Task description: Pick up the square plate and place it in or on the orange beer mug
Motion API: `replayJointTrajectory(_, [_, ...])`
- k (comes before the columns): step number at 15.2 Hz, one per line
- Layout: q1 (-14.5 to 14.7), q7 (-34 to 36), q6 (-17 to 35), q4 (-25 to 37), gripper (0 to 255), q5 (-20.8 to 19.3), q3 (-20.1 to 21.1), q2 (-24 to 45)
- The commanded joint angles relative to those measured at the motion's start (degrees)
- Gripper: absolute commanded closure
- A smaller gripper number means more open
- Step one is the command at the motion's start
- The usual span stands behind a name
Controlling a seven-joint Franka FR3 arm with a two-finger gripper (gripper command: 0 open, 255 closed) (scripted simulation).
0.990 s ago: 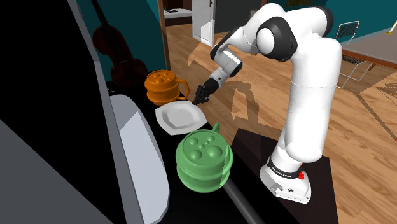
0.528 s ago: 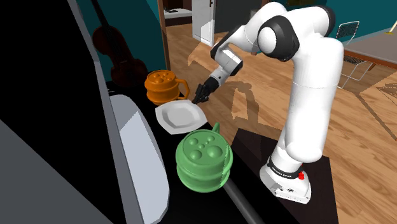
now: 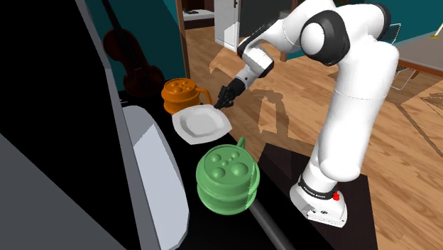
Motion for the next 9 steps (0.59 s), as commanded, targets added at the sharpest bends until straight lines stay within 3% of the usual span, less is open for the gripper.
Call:
replayJointTrajectory(1, [0.18,1.41,-0.11,0.37,255,-0.47,-0.06,-1.17])
replayJointTrajectory(9, [0.63,6.71,-0.69,1.67,255,-2.54,-0.18,-5.88])
